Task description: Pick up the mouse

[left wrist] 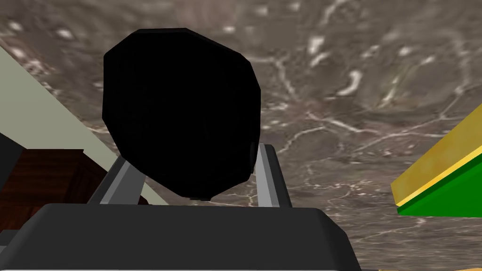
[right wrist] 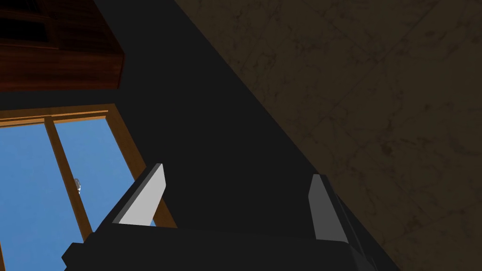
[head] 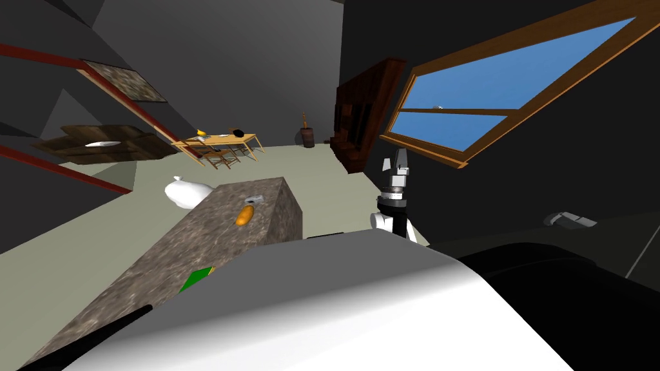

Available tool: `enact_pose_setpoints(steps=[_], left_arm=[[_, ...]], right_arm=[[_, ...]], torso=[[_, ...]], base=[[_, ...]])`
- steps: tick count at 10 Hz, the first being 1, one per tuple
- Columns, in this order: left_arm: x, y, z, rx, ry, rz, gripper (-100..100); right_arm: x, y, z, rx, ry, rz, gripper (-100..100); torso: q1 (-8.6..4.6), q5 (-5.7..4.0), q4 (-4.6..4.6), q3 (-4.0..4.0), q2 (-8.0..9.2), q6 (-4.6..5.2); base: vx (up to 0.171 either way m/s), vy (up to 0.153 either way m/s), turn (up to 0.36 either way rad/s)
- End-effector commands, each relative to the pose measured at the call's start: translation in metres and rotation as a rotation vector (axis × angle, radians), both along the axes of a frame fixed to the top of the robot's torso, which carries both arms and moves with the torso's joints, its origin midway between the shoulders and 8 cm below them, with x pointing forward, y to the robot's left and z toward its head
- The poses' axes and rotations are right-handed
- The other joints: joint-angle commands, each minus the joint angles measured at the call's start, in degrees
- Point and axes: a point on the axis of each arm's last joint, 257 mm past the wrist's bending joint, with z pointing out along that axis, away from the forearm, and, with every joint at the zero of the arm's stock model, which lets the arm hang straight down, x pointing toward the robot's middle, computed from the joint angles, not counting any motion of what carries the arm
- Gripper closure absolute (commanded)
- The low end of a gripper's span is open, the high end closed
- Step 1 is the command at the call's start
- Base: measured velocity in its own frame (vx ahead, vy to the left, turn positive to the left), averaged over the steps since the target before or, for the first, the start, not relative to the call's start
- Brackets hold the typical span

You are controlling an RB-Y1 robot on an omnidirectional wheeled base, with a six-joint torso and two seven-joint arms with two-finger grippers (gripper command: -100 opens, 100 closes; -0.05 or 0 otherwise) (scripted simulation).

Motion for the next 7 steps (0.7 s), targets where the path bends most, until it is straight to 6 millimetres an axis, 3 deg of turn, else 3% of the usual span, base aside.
enact_pose_setpoints(steps=[1,2,3,6,7], left_arm=[[0.000,0.000,0.000,0.000,0.000,0.000,100],[0.000,0.000,0.000,0.000,0.000,0.000,0],[0.001,-0.002,0.009,0.001,0.001,-0.018,100],[0.003,-0.004,0.015,0.001,0.001,-0.029,100],[0.003,-0.005,0.016,0.001,0.002,-0.031,0]], right_arm=[[0.000,0.000,0.000,0.000,0.000,0.000,0],[0.000,0.000,0.000,0.000,0.000,0.000,0],[0.000,0.000,0.000,0.000,0.000,0.000,0],[0.000,0.000,0.000,0.000,0.000,0.000,0],[0.000,0.000,0.000,0.000,0.000,0.000,0]], torso=[[0.00,0.00,0.00,0.00,0.00,0.00],[0.00,0.00,0.00,0.00,0.00,-0.01],[0.00,0.00,0.00,0.00,0.00,-0.01],[0.02,-0.01,0.00,-0.01,-0.02,-0.02],[0.01,0.00,-0.01,-0.01,-0.02,-0.01]], base=[[0.000,0.000,0.000],[0.000,0.000,0.000],[0.006,0.014,0.179],[0.007,0.011,0.069],[0.000,0.000,0.000]])
